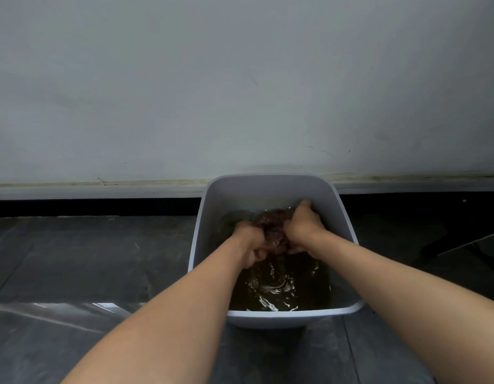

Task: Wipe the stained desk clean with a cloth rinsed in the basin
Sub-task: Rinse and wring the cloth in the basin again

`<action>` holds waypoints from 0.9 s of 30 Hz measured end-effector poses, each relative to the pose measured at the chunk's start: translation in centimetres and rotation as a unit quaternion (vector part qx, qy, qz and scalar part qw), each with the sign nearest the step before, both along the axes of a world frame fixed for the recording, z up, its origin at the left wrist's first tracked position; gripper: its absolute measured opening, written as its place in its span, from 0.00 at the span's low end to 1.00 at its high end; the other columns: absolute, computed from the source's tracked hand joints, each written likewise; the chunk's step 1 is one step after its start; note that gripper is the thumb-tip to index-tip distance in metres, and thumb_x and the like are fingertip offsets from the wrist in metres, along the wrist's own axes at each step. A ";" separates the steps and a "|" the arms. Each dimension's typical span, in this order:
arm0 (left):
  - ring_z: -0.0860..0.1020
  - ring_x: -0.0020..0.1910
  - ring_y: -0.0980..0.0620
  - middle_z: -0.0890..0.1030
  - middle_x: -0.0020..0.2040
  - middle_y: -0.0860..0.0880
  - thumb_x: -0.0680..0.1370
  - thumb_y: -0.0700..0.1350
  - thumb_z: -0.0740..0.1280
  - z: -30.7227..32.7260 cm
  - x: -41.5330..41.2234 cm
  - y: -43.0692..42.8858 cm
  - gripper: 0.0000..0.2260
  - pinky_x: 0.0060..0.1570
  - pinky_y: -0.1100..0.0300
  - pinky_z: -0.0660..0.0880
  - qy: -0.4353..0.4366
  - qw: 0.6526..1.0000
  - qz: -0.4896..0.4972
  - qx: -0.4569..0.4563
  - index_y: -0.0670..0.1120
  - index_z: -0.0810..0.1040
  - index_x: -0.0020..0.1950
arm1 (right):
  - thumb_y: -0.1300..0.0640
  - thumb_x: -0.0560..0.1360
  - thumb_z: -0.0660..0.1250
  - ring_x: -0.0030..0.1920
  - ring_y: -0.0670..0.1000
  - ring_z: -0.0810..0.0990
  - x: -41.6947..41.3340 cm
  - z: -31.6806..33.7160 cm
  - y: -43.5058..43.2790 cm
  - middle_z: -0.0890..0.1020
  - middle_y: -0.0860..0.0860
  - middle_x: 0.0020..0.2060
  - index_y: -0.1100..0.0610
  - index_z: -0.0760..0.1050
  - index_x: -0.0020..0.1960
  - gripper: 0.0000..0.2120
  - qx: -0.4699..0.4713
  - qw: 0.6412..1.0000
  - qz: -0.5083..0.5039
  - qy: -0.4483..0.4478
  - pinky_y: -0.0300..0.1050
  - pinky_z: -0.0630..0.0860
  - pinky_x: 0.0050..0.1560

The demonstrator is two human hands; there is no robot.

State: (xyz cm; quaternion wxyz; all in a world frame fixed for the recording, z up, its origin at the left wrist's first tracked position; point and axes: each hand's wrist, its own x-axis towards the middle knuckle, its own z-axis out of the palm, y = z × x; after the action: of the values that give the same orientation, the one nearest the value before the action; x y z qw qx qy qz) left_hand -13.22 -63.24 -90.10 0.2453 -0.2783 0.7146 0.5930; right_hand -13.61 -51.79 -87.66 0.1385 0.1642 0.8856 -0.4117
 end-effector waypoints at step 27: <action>0.69 0.21 0.56 0.72 0.28 0.50 0.84 0.45 0.58 1.5 0.0 0.3 0.16 0.21 0.66 0.65 -0.024 0.984 0.043 0.171 0.46 0.76 0.38 | 0.59 0.83 0.54 0.50 0.64 0.81 1.1 1.6 -1.8 0.82 0.63 0.51 0.60 0.74 0.42 0.15 0.037 0.998 -0.010 0.048 0.58 0.80 0.53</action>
State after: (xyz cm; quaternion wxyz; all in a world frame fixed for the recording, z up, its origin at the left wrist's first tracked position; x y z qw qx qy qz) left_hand -13.20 -62.99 -88.59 0.2802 -0.2770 0.5842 0.7095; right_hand -12.47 -53.63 -86.07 0.0857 0.1578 0.9043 -0.3872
